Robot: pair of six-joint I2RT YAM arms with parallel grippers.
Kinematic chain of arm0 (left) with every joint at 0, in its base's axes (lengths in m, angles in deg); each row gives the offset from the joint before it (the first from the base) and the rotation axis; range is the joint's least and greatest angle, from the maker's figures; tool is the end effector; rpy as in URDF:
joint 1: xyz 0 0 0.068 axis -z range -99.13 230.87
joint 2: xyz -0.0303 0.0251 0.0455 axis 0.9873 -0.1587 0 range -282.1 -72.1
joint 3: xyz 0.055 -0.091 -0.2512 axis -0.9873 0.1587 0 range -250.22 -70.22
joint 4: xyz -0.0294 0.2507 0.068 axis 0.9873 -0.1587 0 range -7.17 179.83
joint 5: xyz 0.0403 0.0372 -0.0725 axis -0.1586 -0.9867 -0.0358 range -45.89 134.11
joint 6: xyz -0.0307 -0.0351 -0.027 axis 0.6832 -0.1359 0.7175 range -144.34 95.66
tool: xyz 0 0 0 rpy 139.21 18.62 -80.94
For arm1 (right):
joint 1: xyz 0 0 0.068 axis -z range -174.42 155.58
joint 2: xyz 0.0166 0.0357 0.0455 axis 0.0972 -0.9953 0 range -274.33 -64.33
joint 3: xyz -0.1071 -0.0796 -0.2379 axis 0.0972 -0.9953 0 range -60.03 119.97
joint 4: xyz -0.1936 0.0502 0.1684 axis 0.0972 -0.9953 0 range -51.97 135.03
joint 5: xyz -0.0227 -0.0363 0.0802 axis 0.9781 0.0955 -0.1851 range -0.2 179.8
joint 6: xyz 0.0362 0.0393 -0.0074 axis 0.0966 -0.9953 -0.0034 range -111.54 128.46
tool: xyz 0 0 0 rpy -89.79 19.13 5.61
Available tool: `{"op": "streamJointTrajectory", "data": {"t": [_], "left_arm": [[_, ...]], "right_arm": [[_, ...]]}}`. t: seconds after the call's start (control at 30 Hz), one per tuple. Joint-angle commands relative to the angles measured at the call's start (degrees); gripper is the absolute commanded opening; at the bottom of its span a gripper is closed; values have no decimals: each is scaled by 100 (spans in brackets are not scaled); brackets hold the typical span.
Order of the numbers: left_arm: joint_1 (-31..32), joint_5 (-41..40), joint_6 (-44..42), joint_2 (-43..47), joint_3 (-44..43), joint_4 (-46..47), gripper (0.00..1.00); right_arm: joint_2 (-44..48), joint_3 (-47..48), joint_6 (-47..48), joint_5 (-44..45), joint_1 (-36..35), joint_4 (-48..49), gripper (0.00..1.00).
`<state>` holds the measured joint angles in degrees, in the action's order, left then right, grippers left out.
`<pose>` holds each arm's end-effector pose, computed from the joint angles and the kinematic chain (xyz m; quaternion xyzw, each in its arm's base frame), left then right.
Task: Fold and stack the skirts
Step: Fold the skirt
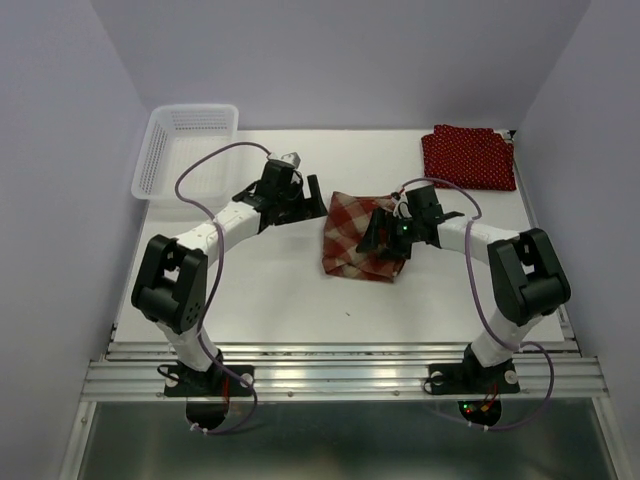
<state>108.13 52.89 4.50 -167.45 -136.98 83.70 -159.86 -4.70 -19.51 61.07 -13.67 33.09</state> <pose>0.3336 -0.1780 0.2496 0.0234 0.8837 -0.2773 0.3764 0.3114 0.1268 0.1808 -0.0106 0.9198 0.3409 0.1940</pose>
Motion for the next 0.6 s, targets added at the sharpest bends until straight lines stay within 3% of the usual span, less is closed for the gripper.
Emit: {"op": "streamJointTrajectory", "data": {"t": [0.0, 0.2, 0.4, 0.57], "left_arm": [[-55, 203, -124, -281, -503, 24, 99], [-55, 730, -467, -914, -1470, 50, 99], [15, 1249, -766, -1723, -2569, -2, 99], [86, 1574, -898, -2496, -3263, -72, 99]], "right_arm": [[-517, -146, 150, 552, -44, -44, 100], [-924, 399, 844, 641, -44, -387, 100], [261, 681, 1390, 632, -44, -905, 100], [1307, 295, 1338, 361, -368, -1056, 100]]}}
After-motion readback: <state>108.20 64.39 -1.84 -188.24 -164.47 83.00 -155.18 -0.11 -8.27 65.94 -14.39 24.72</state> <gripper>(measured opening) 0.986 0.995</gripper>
